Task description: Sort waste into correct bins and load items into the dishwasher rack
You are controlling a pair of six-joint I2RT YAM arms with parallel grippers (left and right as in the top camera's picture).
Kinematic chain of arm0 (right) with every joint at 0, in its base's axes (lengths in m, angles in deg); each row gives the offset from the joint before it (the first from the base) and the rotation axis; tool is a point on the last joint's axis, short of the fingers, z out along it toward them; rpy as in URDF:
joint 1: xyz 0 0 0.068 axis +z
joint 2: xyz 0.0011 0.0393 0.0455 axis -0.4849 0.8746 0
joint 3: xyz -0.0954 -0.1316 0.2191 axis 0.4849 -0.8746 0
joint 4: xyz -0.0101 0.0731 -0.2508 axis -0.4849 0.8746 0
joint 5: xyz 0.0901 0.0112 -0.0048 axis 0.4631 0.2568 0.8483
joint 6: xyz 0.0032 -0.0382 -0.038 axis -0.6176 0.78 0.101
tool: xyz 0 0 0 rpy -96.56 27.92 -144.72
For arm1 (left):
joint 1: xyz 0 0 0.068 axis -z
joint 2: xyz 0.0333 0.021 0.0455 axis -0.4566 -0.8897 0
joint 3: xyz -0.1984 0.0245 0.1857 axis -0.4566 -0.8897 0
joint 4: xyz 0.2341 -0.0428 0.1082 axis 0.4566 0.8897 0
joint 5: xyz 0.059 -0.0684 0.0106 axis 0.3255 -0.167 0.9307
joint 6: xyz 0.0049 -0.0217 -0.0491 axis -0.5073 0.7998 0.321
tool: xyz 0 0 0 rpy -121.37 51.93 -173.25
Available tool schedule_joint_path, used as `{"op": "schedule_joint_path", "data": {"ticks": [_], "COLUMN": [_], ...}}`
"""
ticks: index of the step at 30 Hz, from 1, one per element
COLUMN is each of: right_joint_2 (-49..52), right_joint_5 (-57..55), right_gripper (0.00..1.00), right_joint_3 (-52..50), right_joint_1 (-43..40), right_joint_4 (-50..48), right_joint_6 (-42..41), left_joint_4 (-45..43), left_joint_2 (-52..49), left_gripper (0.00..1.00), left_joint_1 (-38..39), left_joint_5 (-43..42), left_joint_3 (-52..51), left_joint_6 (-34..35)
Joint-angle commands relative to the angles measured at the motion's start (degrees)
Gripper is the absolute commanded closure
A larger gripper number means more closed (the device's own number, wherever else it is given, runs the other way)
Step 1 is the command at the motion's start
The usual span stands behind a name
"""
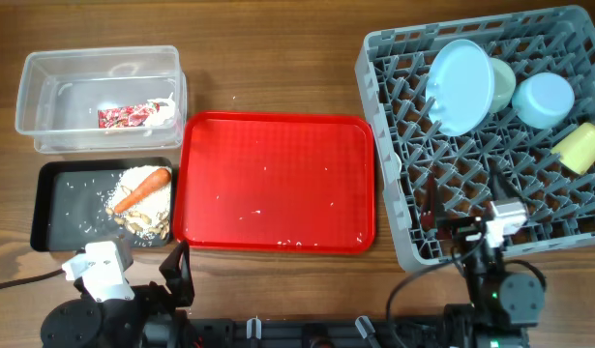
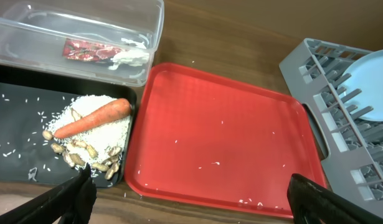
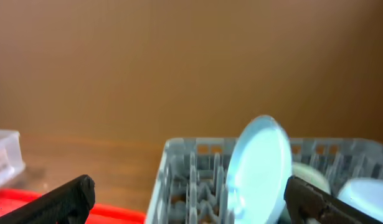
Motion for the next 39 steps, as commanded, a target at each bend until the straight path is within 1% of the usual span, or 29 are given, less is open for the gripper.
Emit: {"op": "schedule_joint_path", "data": {"ticks": [1,24,27,30,34,35,36,37,39], "right_joint_2": [-0.8,-0.7,-0.7,-0.7,-0.7,-0.7,-0.7,-0.7,-0.7], "right_joint_5": [-0.5,-1.0,-1.0,-1.0,-1.0,-1.0,-1.0,-1.0,-1.0], "right_gripper": [0.00,0.00,0.00,0.00,0.00,0.00,0.00,0.00,0.00], "right_joint_3": [-4.0,-4.0,-4.0,-4.0,-4.0,-4.0,-4.0,-4.0,-4.0], "right_joint_1": [0.3,0.3,0.3,0.3,0.3,0.3,0.3,0.3,0.3], "right_joint_4": [3.7,3.6,3.6,3.6,3.6,3.6,3.6,3.6,3.6], "right_joint_6": [1.0,1.0,1.0,1.0,1.0,1.0,1.0,1.0,1.0], "left_joint_4": [-0.2,-0.2,-1.2,-10.0,-21.9,-28.0,-33.7,-37.5,-51.1], "left_joint_2": [0.3,0.5,0.7,3.7,10.7,13.4,13.9,13.8,13.9], "left_gripper": [0.00,0.00,0.00,0.00,0.00,0.00,0.00,0.00,0.00], "left_joint_1": [-0.3,-0.2,-1.6,-2.9,-3.6,-3.6,-3.6,-3.6,-3.6], "left_joint_5": [0.8,0.8,2.1,3.8,4.0,3.4,2.5,1.9,-0.6], "left_joint_3": [-0.2,-0.2,-0.4,-6.1,-20.5,-26.1,-30.4,-32.7,-39.9], "left_joint_6": [-0.1,-0.1,-0.1,-0.6,-0.6,-0.6,-0.5,-0.6,-2.3]}}
